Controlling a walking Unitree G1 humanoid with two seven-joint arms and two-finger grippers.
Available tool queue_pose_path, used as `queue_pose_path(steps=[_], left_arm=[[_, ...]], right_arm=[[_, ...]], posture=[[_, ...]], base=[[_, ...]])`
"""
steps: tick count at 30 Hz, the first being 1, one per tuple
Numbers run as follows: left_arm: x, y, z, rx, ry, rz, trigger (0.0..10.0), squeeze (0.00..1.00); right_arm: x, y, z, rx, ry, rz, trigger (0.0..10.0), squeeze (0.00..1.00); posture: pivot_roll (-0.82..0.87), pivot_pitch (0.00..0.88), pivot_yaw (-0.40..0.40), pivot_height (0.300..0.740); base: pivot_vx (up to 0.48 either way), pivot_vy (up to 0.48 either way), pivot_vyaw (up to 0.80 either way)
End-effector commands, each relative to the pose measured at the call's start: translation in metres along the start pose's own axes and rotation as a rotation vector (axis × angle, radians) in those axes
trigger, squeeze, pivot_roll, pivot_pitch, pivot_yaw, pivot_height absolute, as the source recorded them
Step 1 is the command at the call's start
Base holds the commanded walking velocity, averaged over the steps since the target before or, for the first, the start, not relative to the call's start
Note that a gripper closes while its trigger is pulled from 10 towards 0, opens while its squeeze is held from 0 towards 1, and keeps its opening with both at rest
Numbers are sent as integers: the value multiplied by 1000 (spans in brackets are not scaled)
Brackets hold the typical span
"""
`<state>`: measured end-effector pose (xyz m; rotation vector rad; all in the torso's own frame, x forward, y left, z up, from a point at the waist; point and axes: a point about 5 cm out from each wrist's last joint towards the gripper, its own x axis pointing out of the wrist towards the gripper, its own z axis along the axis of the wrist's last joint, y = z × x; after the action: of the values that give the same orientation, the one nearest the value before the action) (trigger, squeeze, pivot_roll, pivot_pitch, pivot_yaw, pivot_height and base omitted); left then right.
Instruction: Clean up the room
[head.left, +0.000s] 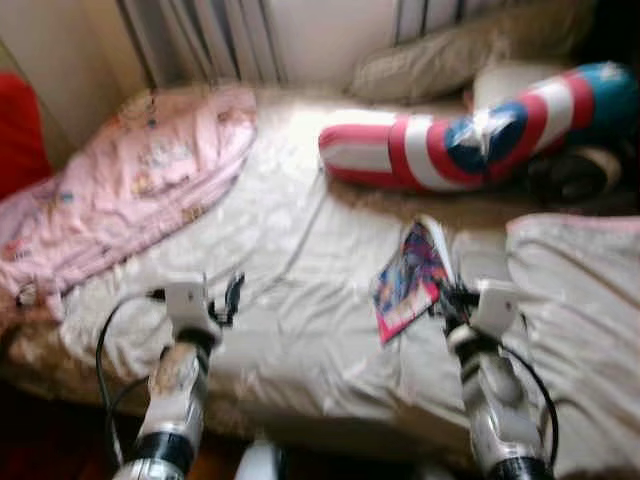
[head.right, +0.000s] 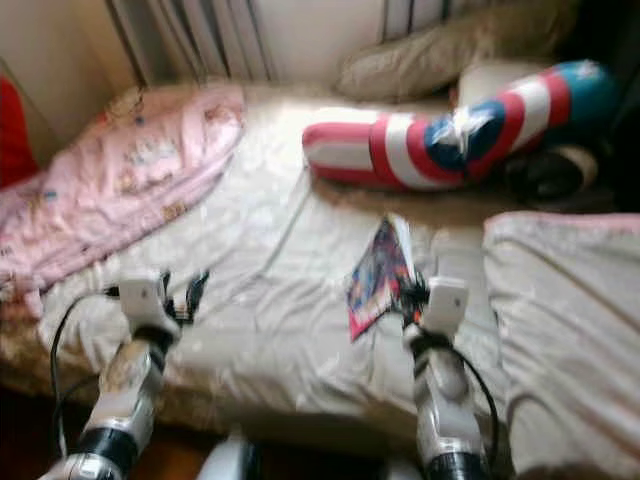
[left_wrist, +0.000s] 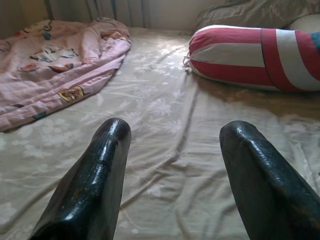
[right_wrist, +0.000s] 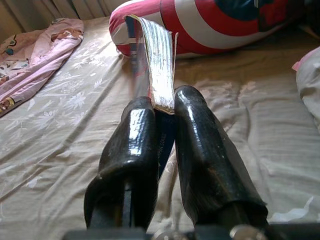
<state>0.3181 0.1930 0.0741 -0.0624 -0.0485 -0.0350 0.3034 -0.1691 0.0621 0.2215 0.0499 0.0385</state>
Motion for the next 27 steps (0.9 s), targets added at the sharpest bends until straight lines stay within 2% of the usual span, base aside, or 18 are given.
queue_pose_path(steps=[1,16,20,27], left_arm=[[0,4,2,-1,-1,14,10000,0],[0,4,2,-1,1,9,10000,0],[-2,5,2,2,1,10,10000,0],[-4,9,2,15,6,3,10000,0]], right_arm=[[4,5,7,15,-38,16,10000,0],[10,0,0,57,8,-19,10000,0],[12,0,-1,58,12,-16,10000,0],[18,0,1,120,-3,-15,10000,0]], posture=[[19,77,54,657],[30,91,58,657],[36,97,62,637],[50,113,78,637]], base=[[0,0,0],[0,0,0],[0,0,0],[0,0,0]])
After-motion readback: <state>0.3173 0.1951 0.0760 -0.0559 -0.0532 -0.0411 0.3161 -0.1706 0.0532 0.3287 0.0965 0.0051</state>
